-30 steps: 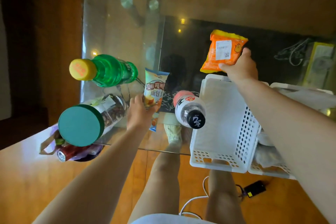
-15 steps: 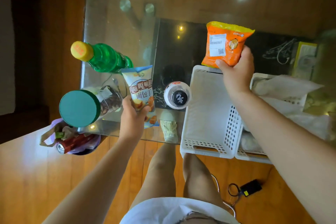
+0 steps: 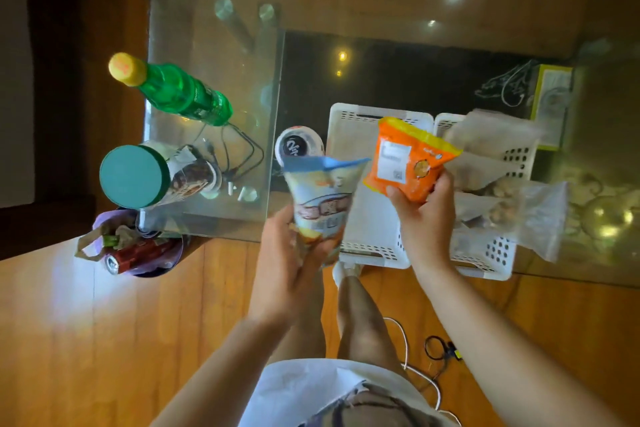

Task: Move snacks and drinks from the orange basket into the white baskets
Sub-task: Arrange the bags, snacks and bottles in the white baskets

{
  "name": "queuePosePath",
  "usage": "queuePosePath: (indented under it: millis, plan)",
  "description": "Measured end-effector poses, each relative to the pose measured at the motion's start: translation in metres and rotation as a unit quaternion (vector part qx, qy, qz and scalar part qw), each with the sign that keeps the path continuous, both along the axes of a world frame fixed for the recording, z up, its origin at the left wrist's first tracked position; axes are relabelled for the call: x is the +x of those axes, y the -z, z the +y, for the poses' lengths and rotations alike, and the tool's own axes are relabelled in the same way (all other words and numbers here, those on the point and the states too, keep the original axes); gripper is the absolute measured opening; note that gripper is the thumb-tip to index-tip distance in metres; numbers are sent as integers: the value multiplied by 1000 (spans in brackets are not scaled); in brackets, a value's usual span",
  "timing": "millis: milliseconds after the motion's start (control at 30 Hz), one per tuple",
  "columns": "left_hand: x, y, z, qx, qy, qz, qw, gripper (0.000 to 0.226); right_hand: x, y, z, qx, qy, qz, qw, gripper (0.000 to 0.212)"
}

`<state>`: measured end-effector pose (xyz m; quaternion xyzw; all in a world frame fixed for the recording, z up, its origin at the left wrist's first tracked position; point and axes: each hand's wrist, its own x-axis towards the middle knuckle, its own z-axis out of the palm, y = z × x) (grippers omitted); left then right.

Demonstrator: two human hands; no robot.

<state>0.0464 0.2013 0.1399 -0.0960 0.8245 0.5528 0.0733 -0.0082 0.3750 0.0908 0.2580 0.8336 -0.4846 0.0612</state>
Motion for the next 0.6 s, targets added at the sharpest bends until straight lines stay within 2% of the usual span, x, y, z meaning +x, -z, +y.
queuePosePath:
  millis: [100,167,233,367,600]
  plan:
    - [-13,14,24,-115,32,-79,990,42,15,6,-8,23,-10,-24,999,54]
    - [-23,37,36,-230,33,-133,963,47,22,13,-12,46,-7,-54,997,53]
    - [-37,57,45,-278,44,-204,938,49,26,22,-13,56,-3,-87,995,52]
    - [-54,89,59,-300,51,-279,911,47,29,38,-15,46,-13,-116,992,52]
    - [-66,107,69,-292,74,-310,902,42,25,61,-12,65,-54,-116,990,51]
